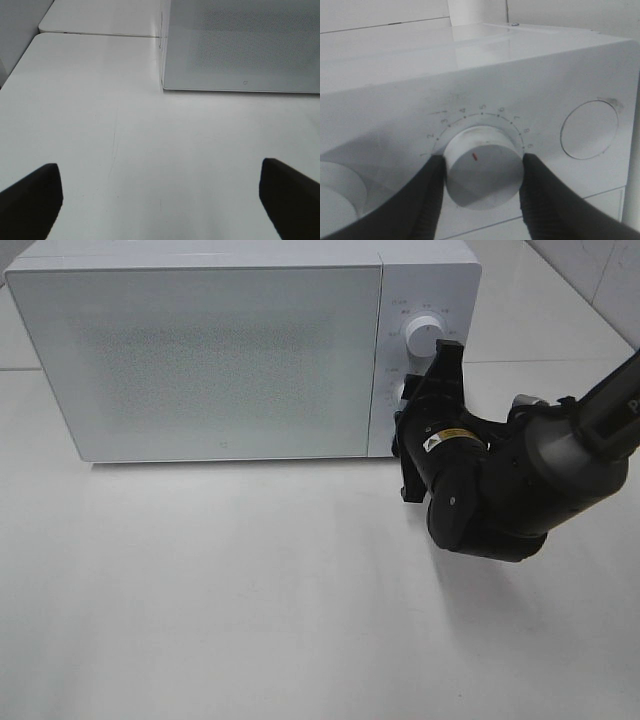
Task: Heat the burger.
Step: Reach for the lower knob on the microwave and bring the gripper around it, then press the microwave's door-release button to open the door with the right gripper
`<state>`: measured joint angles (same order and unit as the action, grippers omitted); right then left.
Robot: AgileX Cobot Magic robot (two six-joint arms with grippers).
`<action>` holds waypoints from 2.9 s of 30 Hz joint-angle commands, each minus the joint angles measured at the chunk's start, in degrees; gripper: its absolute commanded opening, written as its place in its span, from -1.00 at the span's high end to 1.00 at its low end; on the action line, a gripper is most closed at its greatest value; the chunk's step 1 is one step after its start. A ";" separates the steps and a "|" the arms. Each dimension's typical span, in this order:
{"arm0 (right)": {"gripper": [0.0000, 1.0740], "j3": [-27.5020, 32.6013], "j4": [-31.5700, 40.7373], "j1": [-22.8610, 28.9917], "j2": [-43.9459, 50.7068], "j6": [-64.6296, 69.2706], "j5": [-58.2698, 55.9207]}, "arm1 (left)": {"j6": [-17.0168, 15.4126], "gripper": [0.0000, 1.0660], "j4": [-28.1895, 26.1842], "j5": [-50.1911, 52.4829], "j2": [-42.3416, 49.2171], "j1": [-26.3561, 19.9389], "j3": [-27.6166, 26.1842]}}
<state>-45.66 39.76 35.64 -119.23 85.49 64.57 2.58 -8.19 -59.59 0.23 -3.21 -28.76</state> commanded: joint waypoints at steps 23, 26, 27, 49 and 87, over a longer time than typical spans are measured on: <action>-0.42 2.41 -2.46 1.95 3.32 -8.08 0.97 | 0.06 -0.89 -0.23 0.11 1.26 -0.11 0.17; -0.42 3.90 -3.44 1.95 4.76 -9.85 -2.81 | 0.06 -0.89 -0.23 0.11 1.26 -0.11 0.17; -0.42 4.53 -4.07 1.95 5.56 -11.06 -4.58 | 0.06 -0.89 -0.23 0.11 1.26 -0.11 0.17; -0.42 9.80 -6.07 1.72 28.65 -77.98 -44.23 | 0.06 -0.89 -0.23 0.11 1.26 -0.11 0.17; -0.42 4.30 -41.08 -7.56 90.18 -77.18 -125.76 | 0.06 -0.89 -0.23 0.11 1.26 -0.11 0.17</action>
<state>-41.08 0.00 28.48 -29.68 7.39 -60.05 2.58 -8.19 -59.59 0.23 -3.21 -28.76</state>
